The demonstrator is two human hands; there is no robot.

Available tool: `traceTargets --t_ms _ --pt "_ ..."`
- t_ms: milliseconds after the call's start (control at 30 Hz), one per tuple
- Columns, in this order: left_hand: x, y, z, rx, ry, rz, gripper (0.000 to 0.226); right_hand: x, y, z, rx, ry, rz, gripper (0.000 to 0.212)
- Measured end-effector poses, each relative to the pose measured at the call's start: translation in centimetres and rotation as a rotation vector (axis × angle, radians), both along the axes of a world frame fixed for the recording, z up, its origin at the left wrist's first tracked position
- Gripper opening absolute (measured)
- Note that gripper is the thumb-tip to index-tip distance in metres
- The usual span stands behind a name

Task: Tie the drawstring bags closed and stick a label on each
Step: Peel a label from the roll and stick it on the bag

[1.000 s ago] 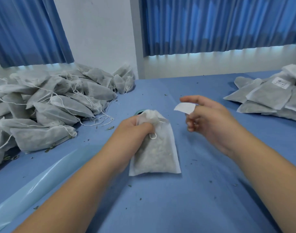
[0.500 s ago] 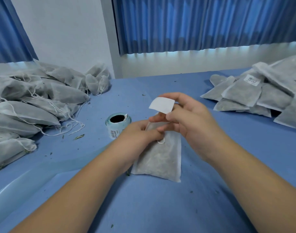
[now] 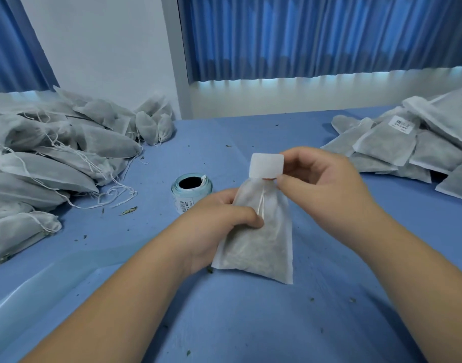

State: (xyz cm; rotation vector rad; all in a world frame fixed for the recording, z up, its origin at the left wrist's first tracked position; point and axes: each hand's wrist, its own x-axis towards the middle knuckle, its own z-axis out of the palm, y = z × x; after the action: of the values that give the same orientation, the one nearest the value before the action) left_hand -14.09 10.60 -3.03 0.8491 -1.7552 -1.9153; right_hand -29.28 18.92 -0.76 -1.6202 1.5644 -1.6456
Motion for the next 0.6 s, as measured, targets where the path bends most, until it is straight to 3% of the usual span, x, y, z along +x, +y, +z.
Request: traceTargets --t_ms 133,233,600 --pt "0.11 -0.08 0.19 0.116 0.046 -0.03 0.043 0.13 0.36 -0.15 -0.077 0.289 -0.1 0.03" --pt "0.13 -0.08 0.3 0.15 0.102 -0.051 0.03 0.24 0.21 -0.4 -0.132 0.461 -0.119 0.026" --pt "0.46 -0.1 0.66 0.158 0.174 -0.103 0.04 -0.03 0.46 -0.54 -0.181 0.818 -0.174 0.018"
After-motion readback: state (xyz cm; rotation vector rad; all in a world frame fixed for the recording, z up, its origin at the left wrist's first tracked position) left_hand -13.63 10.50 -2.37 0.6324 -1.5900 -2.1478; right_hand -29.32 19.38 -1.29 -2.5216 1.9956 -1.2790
